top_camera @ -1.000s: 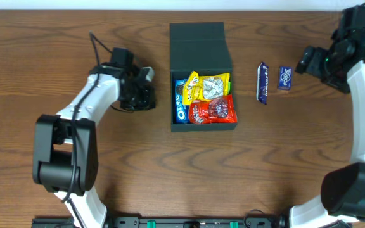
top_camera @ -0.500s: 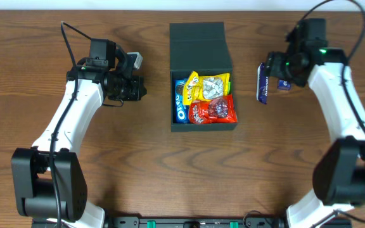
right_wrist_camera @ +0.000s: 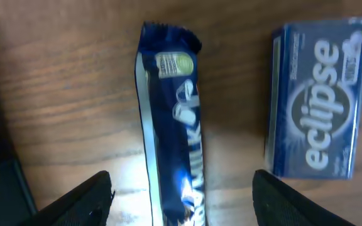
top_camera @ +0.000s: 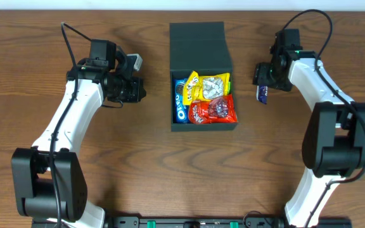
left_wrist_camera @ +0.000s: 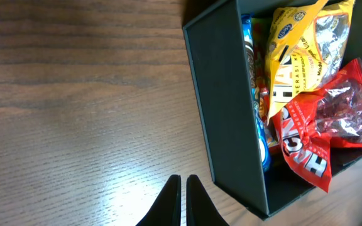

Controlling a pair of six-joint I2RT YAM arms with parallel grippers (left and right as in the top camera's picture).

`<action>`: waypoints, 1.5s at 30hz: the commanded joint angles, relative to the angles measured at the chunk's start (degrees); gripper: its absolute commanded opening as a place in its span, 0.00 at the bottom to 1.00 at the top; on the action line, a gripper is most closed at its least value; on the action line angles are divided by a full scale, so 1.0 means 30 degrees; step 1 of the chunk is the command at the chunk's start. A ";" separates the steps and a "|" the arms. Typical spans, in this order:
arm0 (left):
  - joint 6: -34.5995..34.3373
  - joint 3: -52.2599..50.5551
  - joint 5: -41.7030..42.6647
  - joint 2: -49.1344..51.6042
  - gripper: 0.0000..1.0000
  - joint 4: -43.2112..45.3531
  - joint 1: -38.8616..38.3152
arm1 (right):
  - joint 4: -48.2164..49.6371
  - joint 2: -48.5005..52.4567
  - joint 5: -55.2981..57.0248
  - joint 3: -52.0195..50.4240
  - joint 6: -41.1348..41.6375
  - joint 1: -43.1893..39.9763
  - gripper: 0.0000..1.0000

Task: Pack container
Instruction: 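Reach the right gripper down and grasp the blue Dairy Milk bar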

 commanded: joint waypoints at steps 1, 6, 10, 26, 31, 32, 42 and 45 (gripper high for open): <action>0.0328 -0.0095 -0.0117 -0.0262 0.06 -0.0073 0.0087 | 0.0408 0.0219 0.0277 -0.0015 -0.0095 0.0087 0.71; 0.0328 -0.0095 -0.0124 -0.0262 0.06 -0.0066 0.0087 | 0.1479 0.0328 -0.0022 -0.0015 -0.0102 0.0146 0.69; 0.0328 -0.0095 -0.0124 -0.0262 0.06 -0.0058 0.0087 | 0.2346 0.0641 -0.0007 -0.0015 -0.0109 0.0437 0.68; 0.0335 -0.0095 -0.0124 -0.0262 0.06 -0.0058 0.0087 | 0.2630 0.1792 -0.0015 -0.0015 -0.0102 0.0590 0.61; 0.0342 -0.0095 -0.0124 -0.0262 0.06 -0.0058 0.0087 | 0.2579 0.2149 -0.0029 -0.0015 -0.0095 0.0590 0.60; 0.0335 -0.0095 -0.0124 -0.0262 0.06 -0.0058 0.0087 | 0.2565 0.2164 -0.0022 -0.0015 -0.0095 0.0590 0.60; 0.0342 -0.0095 -0.0124 -0.0262 0.06 -0.0051 0.0087 | 0.2543 0.2441 -0.0015 -0.0015 -0.0102 0.0590 0.46; 0.0335 -0.0095 -0.0124 -0.0262 0.06 -0.0058 0.0087 | 0.2353 0.2659 -0.0015 -0.0015 -0.0095 0.0590 0.40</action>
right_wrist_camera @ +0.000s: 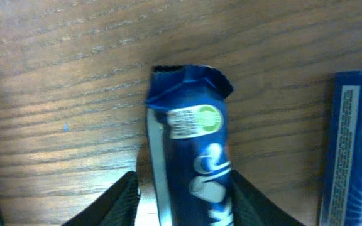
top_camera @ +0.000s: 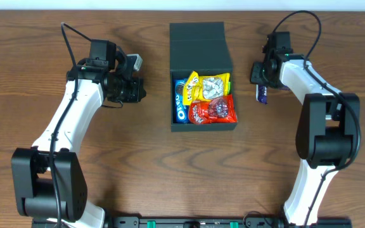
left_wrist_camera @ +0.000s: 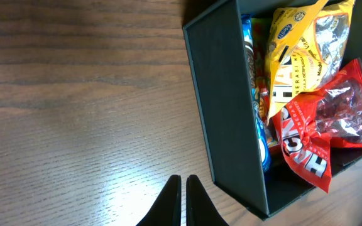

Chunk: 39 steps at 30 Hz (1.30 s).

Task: Pack container
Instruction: 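Reach the right gripper down and grasp the blue Dairy Milk bar, then carry the Dairy Milk bar left and lower it into the box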

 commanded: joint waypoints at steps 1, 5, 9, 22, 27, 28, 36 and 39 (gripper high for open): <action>0.0342 -0.0095 -0.0131 -0.0262 0.06 -0.0058 0.0087 | -0.0255 0.0874 -0.0044 -0.0022 -0.0036 0.0131 0.38; 0.0357 -0.0095 -0.0138 -0.0262 0.06 -0.0051 0.0087 | -0.0627 0.0867 -0.0044 0.0160 -0.0029 0.0124 0.25; 0.0350 -0.0095 -0.0138 -0.0262 0.06 -0.0146 0.0087 | -0.2208 0.0838 -0.0044 0.1180 -0.0036 0.0109 0.14; 0.0357 -0.0095 -0.0131 -0.0758 0.06 -0.2106 0.0087 | -1.0979 0.0838 -0.0066 1.0171 -0.0051 0.0765 0.01; 0.0452 -0.0095 -0.0175 -0.1727 0.06 -0.2433 0.0087 | -1.3930 0.0838 -0.0678 1.3267 -0.0481 0.2237 0.01; 0.0554 -0.0095 -0.0197 -0.1938 0.06 -0.2463 0.0087 | -1.4294 0.0838 -0.1100 1.3668 -0.0481 0.2688 0.01; 0.1341 -0.0095 -0.0204 -0.3322 0.06 -0.2441 0.0160 | -1.4440 0.0838 -0.2696 1.3967 0.0787 0.7206 0.02; 0.1501 -0.0095 -0.0233 -0.3752 0.06 -0.2426 0.0160 | -1.4324 0.0852 -0.2448 1.3945 0.1603 0.8306 0.01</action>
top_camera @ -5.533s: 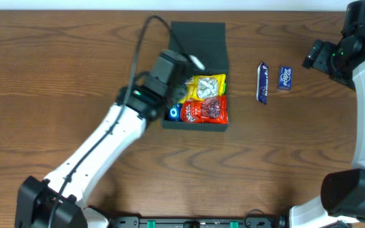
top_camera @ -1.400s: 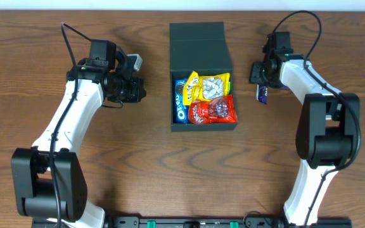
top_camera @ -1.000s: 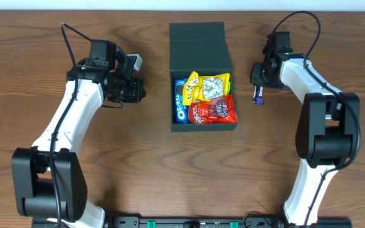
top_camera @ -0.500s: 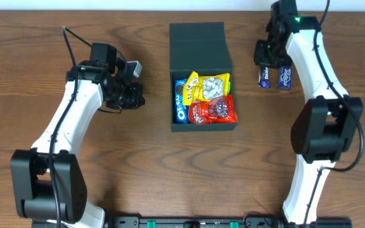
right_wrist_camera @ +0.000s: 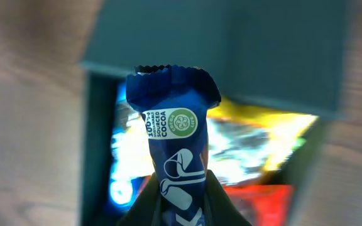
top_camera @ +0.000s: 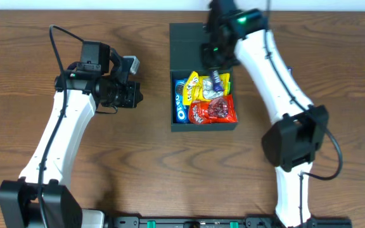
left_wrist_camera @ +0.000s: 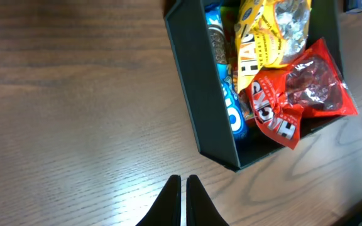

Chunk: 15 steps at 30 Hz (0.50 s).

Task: Pack container
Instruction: 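Carry the Dairy Milk bar left and lower it into the box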

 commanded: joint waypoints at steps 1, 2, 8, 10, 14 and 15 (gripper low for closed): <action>0.0583 -0.0095 -0.0160 -0.0896 0.06 -0.0007 0.0153 | 0.0262 -0.0204 0.0022 0.0197 0.1530 0.1297 0.01; 0.0583 -0.0095 -0.0321 -0.1035 0.06 -0.0015 0.0153 | 0.0444 -0.0204 0.0240 0.0117 0.2055 0.1698 0.02; 0.0590 -0.0095 -0.1071 -0.1683 0.07 -0.0058 0.0153 | 0.1035 -0.0204 0.2885 -0.1151 0.6761 0.3796 0.02; 0.0707 -0.0095 -0.1071 -0.1705 0.07 -0.0073 0.0153 | 0.1392 -0.0204 0.3475 -0.1902 0.8029 0.4255 0.02; 0.0729 -0.0095 -0.1071 -0.1705 0.07 -0.0080 0.0153 | 0.2652 -0.0204 0.4087 -0.3140 0.8284 0.4750 0.01; 0.0729 -0.0095 -0.1071 -0.1705 0.07 -0.0080 0.0153 | 0.2820 -0.0197 0.4306 -0.3359 0.8364 0.4779 0.02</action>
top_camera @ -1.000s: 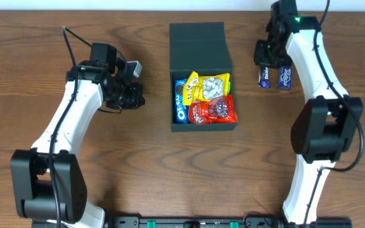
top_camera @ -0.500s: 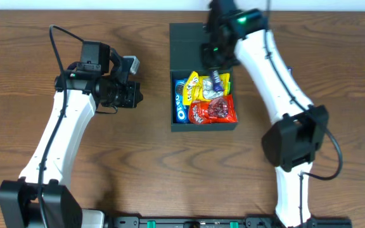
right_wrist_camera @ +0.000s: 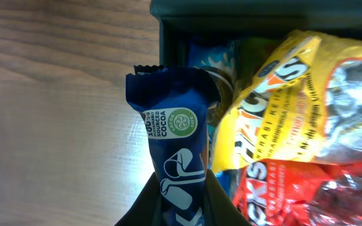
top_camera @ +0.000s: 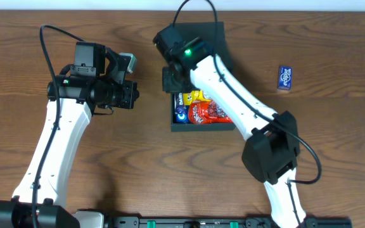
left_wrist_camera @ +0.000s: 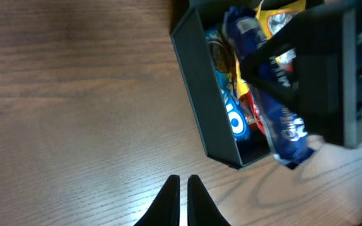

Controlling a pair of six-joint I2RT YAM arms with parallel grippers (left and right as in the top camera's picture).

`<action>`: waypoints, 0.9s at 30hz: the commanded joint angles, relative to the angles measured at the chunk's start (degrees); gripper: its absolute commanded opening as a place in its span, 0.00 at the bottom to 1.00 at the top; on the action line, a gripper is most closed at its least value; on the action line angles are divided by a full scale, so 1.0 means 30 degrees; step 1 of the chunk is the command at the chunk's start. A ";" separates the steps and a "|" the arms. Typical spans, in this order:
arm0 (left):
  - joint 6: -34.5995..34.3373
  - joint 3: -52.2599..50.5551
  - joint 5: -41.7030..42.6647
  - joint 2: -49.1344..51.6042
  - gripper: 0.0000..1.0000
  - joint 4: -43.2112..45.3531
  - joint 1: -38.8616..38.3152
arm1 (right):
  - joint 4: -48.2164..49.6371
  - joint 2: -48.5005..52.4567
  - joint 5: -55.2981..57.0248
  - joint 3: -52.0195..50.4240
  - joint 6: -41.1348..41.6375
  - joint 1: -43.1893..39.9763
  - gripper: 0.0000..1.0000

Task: Pack container
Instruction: 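Carry the Dairy Milk bar left and lower it into the box, then release the bar and move the right gripper to the Eclipse tin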

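Note:
The dark open box (top_camera: 203, 127) sits at the table's middle with its lid folded back. Inside lie a blue Oreo pack (top_camera: 181, 114), a yellow bag (right_wrist_camera: 294, 107) and a red bag (top_camera: 215, 112). My right gripper (right_wrist_camera: 180, 202) is shut on a blue chocolate bar (right_wrist_camera: 175, 141), held upright over the box's left wall (right_wrist_camera: 168, 37). In the left wrist view the bar (left_wrist_camera: 281, 122) hangs above the box's near wall (left_wrist_camera: 209, 110). My left gripper (left_wrist_camera: 182, 188) is shut on nothing over bare wood, left of the box.
A blue Eclipse gum pack (top_camera: 284, 78) lies on the table at the far right. The right arm (top_camera: 233, 95) stretches across the box from the right. Wood table (top_camera: 106, 164) surrounds the box.
My right gripper, still holding the bar, was over the box's back near the lid; it is now at the box's left wall. The left wrist view has shifted slightly.
The right gripper was open above the chocolate bar lying on the table beside the gum, right of the box. Then its fingers stood close around the bar. Later it held the bar above the box's back, and now holds it at the box's left side.

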 commanded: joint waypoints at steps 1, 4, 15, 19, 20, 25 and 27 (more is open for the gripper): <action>0.0284 -0.0095 -0.0189 -0.0335 0.07 -0.0058 0.0153 | 0.0364 -0.0204 0.1443 -0.0714 0.1341 0.0233 0.01; 0.0284 -0.0095 -0.0189 -0.0335 0.07 -0.0066 0.0153 | 0.0911 -0.0204 0.1829 -0.1741 0.1741 0.0160 0.01; 0.0277 -0.0095 -0.0189 -0.0335 0.08 -0.0066 0.0153 | 0.2994 -0.0197 0.2419 -0.2973 0.0503 0.0015 0.02; 0.0277 -0.0095 -0.0182 -0.0335 0.08 -0.0058 0.0153 | 0.3060 -0.0197 0.2900 -0.2973 0.0044 0.0000 0.42; 0.0277 -0.0095 -0.0189 -0.0335 0.08 -0.0051 0.0153 | 0.3045 -0.0197 0.2885 -0.2973 -0.0080 0.0000 0.53; 0.0277 -0.0095 -0.0189 -0.0335 0.09 -0.0058 0.0153 | 0.2871 -0.0226 0.2441 -0.2892 -0.0357 -0.0036 0.64; 0.0277 -0.0095 -0.0189 -0.0335 0.09 -0.0073 0.0153 | 0.2470 -0.0415 0.2448 -0.2667 -0.0357 -0.0182 0.64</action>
